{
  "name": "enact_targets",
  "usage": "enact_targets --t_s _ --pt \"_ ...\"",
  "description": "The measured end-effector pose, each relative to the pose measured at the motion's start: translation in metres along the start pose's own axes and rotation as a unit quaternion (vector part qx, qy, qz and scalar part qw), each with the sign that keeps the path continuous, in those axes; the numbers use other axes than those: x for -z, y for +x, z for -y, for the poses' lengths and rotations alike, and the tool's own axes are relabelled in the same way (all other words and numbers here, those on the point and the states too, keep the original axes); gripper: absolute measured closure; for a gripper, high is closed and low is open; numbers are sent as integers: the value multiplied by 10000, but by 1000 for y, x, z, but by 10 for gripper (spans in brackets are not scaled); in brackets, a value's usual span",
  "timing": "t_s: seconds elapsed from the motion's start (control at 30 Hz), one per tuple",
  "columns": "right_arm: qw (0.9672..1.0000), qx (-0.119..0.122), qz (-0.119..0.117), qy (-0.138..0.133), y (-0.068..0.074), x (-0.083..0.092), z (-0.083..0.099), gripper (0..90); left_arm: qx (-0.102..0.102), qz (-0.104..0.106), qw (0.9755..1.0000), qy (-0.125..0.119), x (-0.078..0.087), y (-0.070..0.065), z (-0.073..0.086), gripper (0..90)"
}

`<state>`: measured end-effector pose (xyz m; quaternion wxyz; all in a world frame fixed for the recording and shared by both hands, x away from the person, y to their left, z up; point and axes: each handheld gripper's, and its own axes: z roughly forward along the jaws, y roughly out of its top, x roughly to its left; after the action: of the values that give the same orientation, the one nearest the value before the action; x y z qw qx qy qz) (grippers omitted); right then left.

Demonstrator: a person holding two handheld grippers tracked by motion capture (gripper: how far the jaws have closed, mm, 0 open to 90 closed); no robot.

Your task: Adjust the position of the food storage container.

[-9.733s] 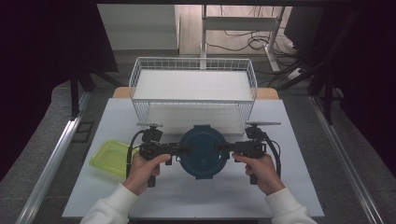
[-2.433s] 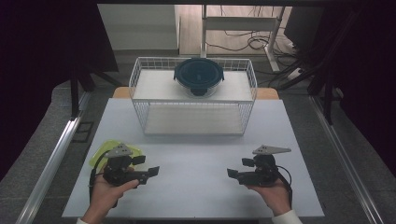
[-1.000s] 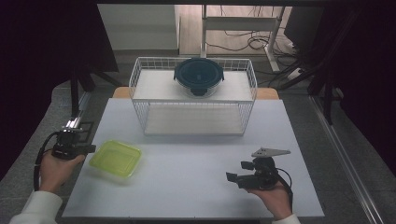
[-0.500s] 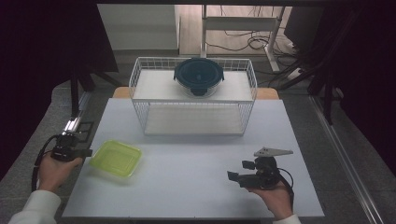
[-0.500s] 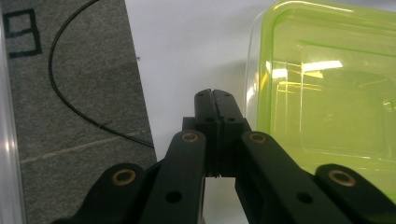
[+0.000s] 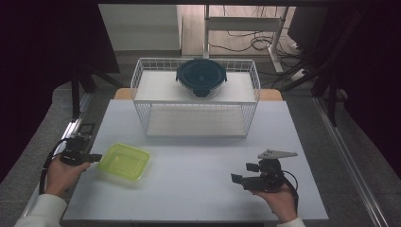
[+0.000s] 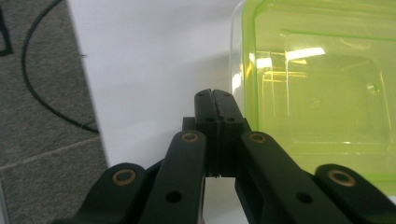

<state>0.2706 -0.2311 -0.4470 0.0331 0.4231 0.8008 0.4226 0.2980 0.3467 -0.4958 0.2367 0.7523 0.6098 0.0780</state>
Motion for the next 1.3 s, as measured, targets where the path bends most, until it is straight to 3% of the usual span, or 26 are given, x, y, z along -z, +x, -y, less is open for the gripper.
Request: enact_targets --t_s 0.33,0.53,0.8,1.3 --pt "9995 -221 -72 -196 -7 7 -1 187 -46 373 9993 34 -7 -20 5 900" --pt "9994 -242 -28 -242 -10 11 -1 187 -258 507 9984 69 -11 -42 4 900" --pt "9993 -278 15 -254 -12 12 -1 187 -486 754 9959 146 -18 -70 3 900" --pt "9994 -272 24 -192 -12 10 0 187 -546 1220 9910 53 -30 -104 -3 900"
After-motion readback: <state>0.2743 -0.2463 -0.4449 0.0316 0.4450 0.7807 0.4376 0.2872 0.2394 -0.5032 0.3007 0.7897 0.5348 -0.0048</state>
